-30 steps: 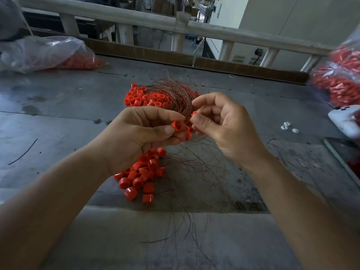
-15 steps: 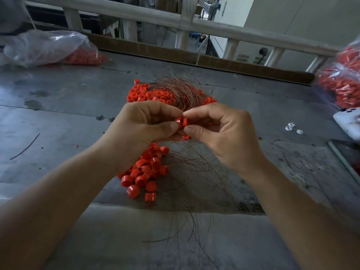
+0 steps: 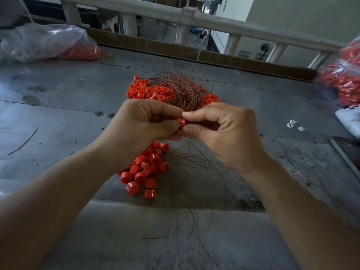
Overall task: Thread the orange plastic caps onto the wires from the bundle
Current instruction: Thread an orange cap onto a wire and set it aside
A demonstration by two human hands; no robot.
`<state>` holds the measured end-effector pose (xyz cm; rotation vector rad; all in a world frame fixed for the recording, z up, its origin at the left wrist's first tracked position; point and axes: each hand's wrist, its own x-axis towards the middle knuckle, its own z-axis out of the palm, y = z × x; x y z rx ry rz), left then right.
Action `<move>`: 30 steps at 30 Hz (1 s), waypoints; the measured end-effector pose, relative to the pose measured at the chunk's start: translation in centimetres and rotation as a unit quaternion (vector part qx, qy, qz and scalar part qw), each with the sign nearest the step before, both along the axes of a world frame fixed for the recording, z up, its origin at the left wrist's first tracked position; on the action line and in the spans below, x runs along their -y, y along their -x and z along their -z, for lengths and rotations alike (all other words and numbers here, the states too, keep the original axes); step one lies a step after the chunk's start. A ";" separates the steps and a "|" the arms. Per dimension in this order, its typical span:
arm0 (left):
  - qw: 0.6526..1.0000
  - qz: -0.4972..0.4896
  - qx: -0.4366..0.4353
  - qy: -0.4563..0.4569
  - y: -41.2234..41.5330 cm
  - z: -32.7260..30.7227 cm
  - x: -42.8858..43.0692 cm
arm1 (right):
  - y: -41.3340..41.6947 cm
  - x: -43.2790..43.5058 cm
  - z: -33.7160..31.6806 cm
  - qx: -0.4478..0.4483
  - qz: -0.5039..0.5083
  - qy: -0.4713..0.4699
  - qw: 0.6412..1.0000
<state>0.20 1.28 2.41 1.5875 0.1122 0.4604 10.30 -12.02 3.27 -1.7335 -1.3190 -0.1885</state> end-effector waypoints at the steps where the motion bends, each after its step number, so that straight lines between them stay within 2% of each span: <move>1: 1.000 0.003 -0.001 -0.004 0.0 0.0 0.0 | 0.0 0.0 -0.1 0.004 -0.002 0.001 1.000; 9: 1.000 0.008 -0.010 -0.015 0.0 0.0 0.0 | 0.0 0.0 0.0 0.003 0.002 0.006 1.000; 18: 0.998 0.022 -0.009 0.060 0.0 0.0 0.0 | 0.4 -0.1 0.1 -0.047 -0.014 -0.035 0.998; 21: 0.999 0.010 -0.009 0.038 0.0 0.1 0.1 | 0.3 -0.1 0.3 -0.024 -0.009 -0.031 0.999; 24: 0.999 -0.010 -0.006 -0.030 0.1 0.1 0.3 | 0.2 -0.3 0.5 0.053 0.003 -0.015 0.998; 30: 0.999 0.024 -0.021 0.030 0.0 0.1 -0.1 | -0.1 -0.2 0.3 0.018 -0.020 -0.019 0.999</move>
